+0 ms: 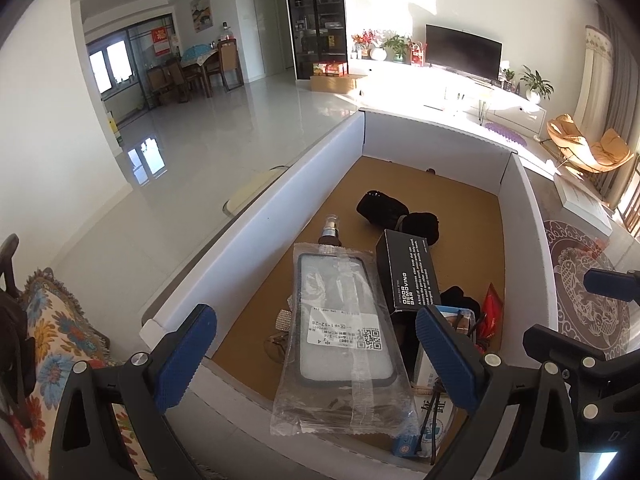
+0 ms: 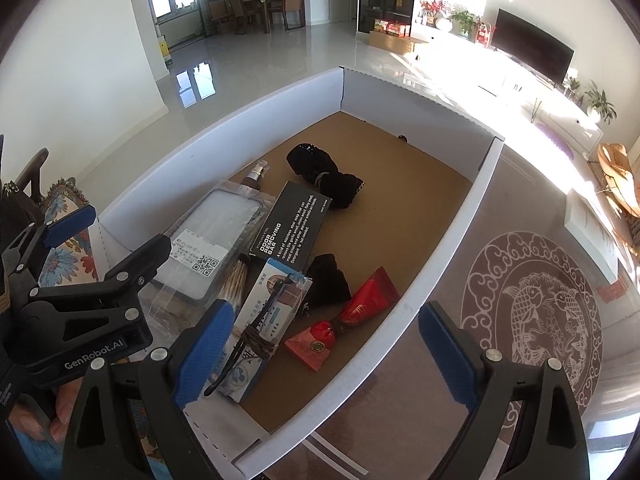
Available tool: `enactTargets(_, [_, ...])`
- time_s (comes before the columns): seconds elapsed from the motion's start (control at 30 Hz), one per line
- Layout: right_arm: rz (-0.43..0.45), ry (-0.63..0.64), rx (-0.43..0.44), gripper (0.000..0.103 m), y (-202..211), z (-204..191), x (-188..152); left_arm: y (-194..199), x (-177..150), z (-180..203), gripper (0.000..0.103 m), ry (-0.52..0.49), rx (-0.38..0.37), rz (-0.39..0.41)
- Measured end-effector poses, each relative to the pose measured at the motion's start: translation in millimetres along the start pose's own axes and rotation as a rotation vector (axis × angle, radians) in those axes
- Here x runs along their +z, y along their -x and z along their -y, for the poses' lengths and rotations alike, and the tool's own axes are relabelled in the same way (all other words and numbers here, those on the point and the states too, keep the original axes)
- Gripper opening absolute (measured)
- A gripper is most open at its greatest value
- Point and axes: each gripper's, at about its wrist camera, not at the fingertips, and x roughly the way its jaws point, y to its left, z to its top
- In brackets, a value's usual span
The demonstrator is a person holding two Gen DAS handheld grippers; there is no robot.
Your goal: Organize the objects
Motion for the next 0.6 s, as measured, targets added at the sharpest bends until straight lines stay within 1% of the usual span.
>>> enactTargets(0.6, [-0.001,-0.01,0.013,0.094,-0.9,1.7,2.0,-0.4,1.6,1.8,0.102,-0.007,0.012,-0.002])
